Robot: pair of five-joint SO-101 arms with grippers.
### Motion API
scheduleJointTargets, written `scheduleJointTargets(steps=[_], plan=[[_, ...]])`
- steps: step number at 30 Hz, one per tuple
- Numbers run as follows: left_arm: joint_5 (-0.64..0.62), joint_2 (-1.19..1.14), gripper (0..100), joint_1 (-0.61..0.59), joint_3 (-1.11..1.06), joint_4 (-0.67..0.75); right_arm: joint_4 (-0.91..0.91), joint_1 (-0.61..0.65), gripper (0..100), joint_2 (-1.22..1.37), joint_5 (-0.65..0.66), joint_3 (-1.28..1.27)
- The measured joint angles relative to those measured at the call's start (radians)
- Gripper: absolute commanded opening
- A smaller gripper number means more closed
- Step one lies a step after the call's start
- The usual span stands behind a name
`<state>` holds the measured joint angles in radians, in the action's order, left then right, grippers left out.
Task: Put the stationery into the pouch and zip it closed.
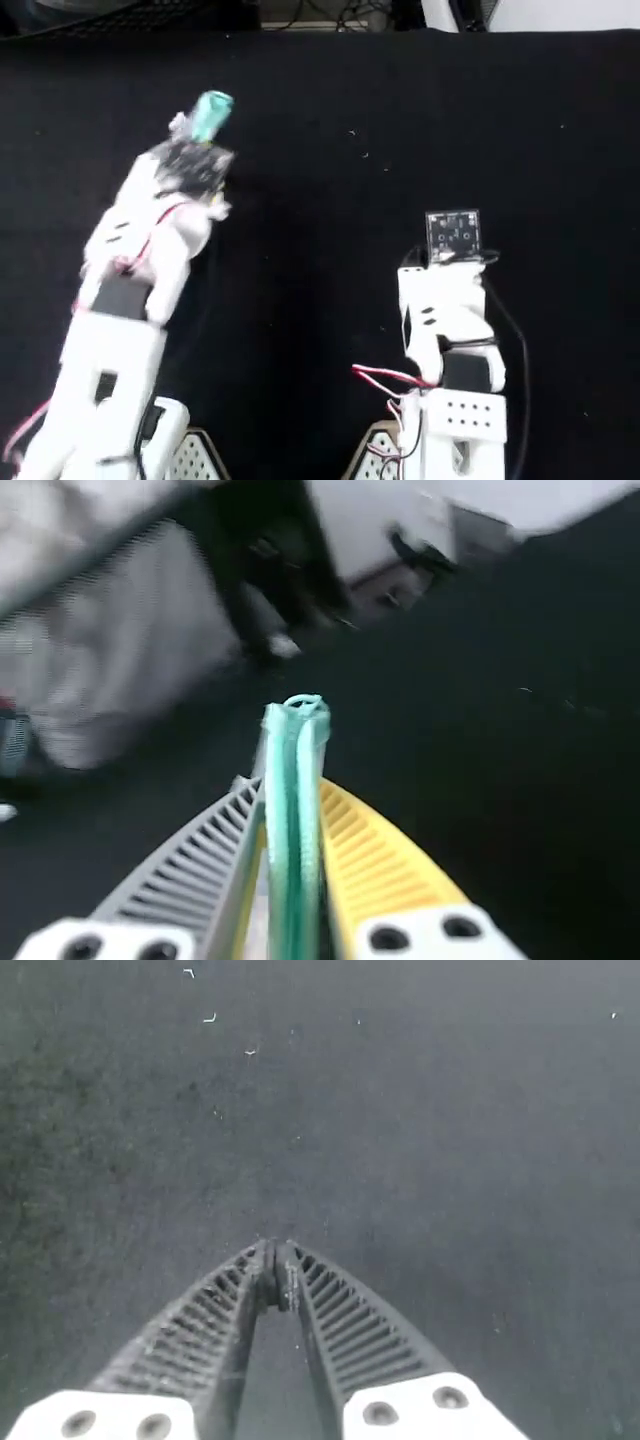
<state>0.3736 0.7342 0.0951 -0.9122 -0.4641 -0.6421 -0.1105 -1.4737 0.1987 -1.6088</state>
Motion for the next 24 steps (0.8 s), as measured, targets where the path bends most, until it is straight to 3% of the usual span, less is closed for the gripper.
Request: scheduleJointTargets(steps=[4,11,19,24], plan=[[-0.049,-0.264,3,0.026,0.092,-0.017,0.000,0.000,1.5,-0.124,0.000,-0.068],[-0.192,-0.552,3,0.075,0.362,-0.216,-0.083,0.002,1.5,-0.321,-0.011,-0.084],[-0.215,-0.769,3,0.206,0.631,-0.262,-0.121,0.002,1.5,-0.328,-0.011,-0.083],[-0.215,-0.858,3,0.279,0.689,-0.267,-0.121,0.002,1.5,-0.328,-0.011,-0.083]])
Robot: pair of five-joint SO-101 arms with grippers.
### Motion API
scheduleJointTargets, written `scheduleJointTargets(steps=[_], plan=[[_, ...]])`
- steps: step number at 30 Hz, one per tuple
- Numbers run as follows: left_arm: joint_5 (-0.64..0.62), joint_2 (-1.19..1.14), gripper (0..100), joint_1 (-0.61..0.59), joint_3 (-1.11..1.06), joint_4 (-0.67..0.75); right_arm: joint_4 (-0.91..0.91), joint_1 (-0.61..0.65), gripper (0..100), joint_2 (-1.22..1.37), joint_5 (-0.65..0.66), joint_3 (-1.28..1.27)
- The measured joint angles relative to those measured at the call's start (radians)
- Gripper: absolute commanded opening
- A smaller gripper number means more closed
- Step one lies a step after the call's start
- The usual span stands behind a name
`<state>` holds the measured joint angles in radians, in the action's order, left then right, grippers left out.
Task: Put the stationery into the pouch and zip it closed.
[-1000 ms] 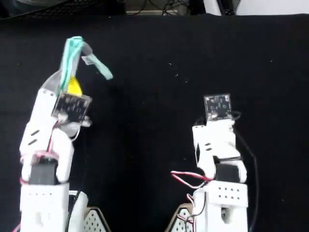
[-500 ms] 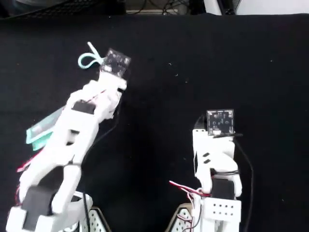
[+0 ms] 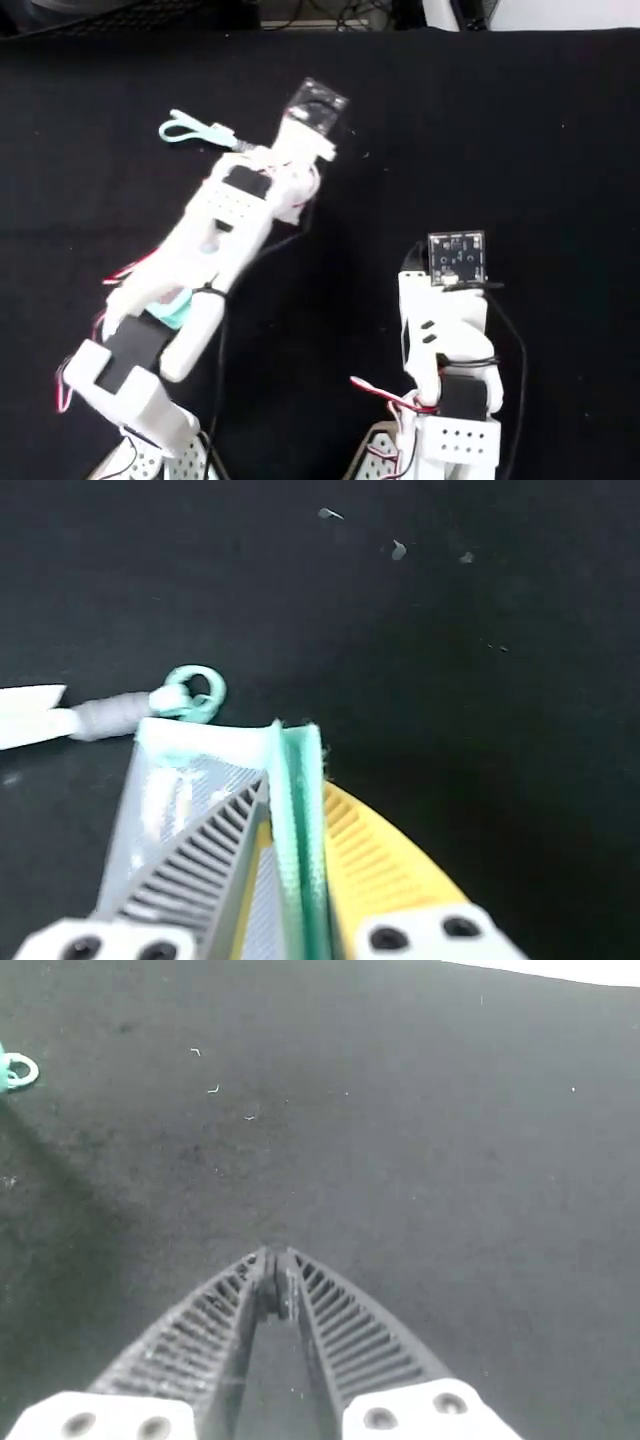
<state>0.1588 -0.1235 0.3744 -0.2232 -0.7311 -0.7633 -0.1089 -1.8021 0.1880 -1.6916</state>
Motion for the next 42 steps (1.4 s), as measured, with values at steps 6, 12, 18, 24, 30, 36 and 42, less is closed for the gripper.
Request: scheduleJointTargets(steps=[6,12,18,24,30,36,42], plan=[[0.000,-0.020,5,0.014,0.035,-0.103,0.000,0.000,1.5,0.000,0.000,0.000],[0.000,0.023,23,0.063,0.103,-0.374,0.000,0.000,1.5,0.000,0.000,0.000],[-0.006,0.130,22,0.110,0.130,-0.508,-0.012,0.000,1.5,0.000,0.000,0.000],[-0.006,0.235,18,0.109,0.130,-0.555,-0.021,0.000,1.3,0.000,0.002,0.000],[-0.008,0.457,6,-0.052,0.115,-0.638,-0.021,0.000,1.3,0.000,0.002,0.000],[-0.008,0.672,3,-0.304,-0.137,-0.646,-0.021,0.000,1.5,0.000,0.002,0.000],[-0.008,0.853,3,-0.468,-0.482,-0.594,-0.021,0.000,1.5,0.000,0.002,0.000]])
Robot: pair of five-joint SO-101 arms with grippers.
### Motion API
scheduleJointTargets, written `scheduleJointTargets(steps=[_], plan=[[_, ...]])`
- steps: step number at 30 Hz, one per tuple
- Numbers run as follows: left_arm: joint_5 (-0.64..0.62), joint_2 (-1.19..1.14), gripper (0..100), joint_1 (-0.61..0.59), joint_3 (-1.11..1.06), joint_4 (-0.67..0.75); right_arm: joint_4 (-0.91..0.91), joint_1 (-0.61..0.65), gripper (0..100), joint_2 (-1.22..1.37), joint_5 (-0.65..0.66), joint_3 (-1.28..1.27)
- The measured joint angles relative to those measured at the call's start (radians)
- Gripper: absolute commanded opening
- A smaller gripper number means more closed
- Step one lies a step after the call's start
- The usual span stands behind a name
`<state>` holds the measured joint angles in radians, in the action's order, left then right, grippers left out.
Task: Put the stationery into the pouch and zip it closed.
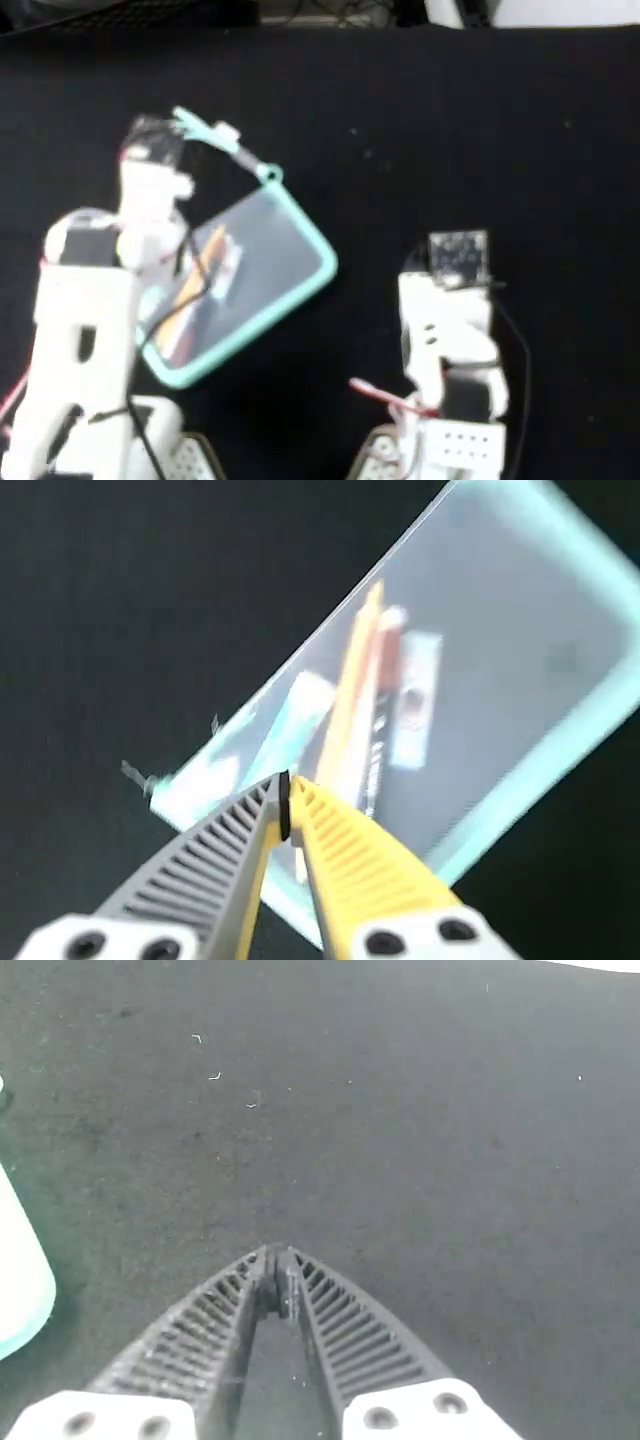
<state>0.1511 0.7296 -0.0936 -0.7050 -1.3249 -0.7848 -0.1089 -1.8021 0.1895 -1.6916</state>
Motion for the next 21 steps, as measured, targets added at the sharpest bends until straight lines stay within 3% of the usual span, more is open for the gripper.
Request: scheduleJointTargets(steps=[6,12,21], plan=[[0.002,0.204,3,-0.100,-0.285,0.153,0.000,0.000,1.5,0.000,0.000,0.000],[0.003,0.465,3,-0.147,-0.476,0.178,-0.028,0.028,1.5,0.000,0.000,0.000],[0.003,0.934,3,-0.152,-0.779,0.178,-0.433,0.034,1.4,0.000,0.000,0.000]])
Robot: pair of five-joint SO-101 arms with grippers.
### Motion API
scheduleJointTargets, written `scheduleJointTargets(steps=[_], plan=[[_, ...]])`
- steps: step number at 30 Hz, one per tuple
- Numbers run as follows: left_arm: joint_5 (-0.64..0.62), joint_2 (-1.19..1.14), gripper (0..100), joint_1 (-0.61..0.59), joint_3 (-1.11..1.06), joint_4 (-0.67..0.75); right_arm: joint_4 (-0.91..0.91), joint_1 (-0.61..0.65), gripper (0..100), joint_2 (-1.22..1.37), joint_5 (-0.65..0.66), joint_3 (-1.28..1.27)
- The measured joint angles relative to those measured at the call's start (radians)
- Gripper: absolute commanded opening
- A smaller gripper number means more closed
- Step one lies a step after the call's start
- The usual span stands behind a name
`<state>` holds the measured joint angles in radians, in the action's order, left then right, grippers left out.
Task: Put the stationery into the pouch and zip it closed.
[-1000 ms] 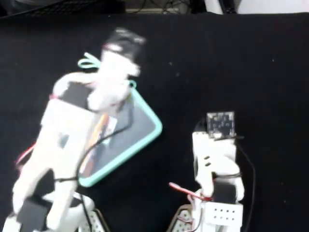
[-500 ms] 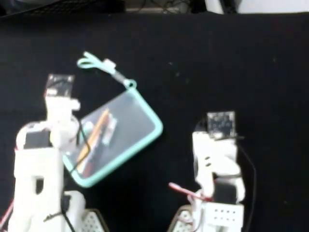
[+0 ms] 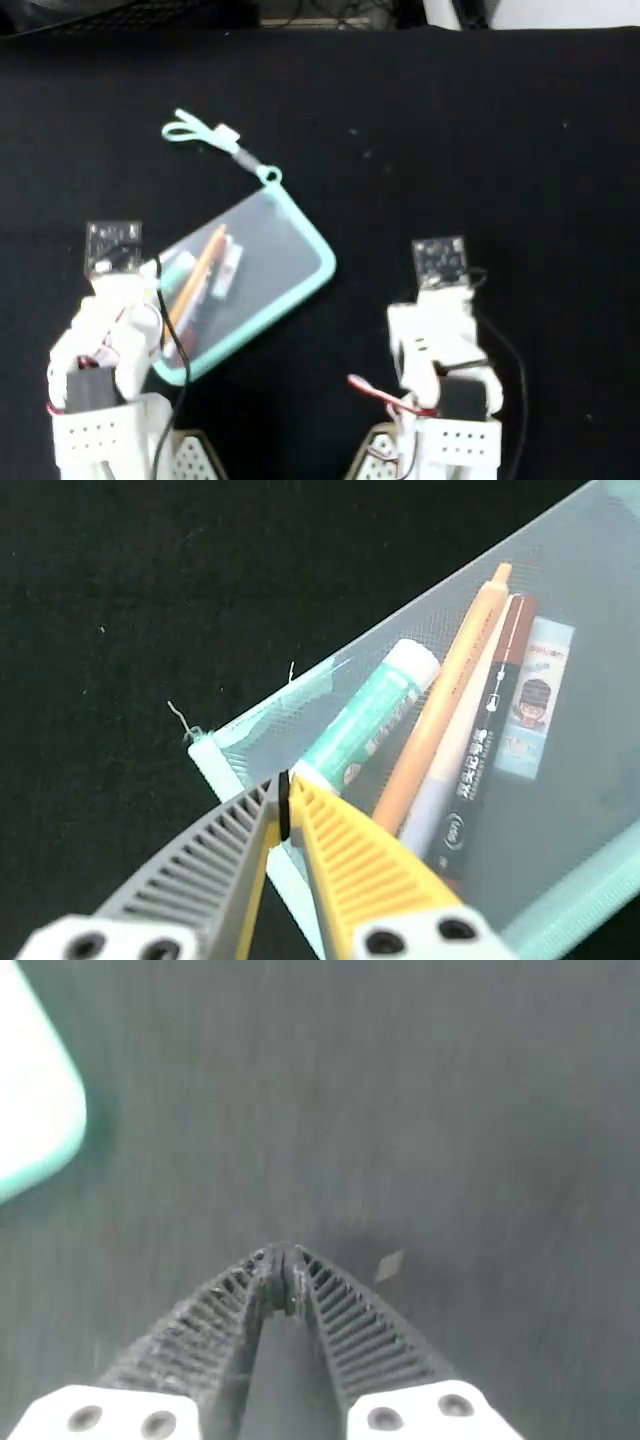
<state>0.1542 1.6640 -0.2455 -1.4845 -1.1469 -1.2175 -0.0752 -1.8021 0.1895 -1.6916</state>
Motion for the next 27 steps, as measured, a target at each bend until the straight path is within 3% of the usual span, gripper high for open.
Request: scheduleJointTargets(steps=[3,6,14,27], plan=[[0.000,0.135,3,0.000,-0.117,0.009,-0.046,0.000,1.4,0.000,0.000,0.000],[0.000,0.121,3,0.000,-0.166,0.021,-0.066,0.000,1.4,0.000,0.000,0.000],[-0.003,0.157,3,0.000,-0.175,-0.087,-0.069,0.000,1.4,0.000,0.000,0.000],[0.002,0.158,3,0.000,-0.196,-0.109,-0.069,0.000,1.4,0.000,0.000,0.000]])
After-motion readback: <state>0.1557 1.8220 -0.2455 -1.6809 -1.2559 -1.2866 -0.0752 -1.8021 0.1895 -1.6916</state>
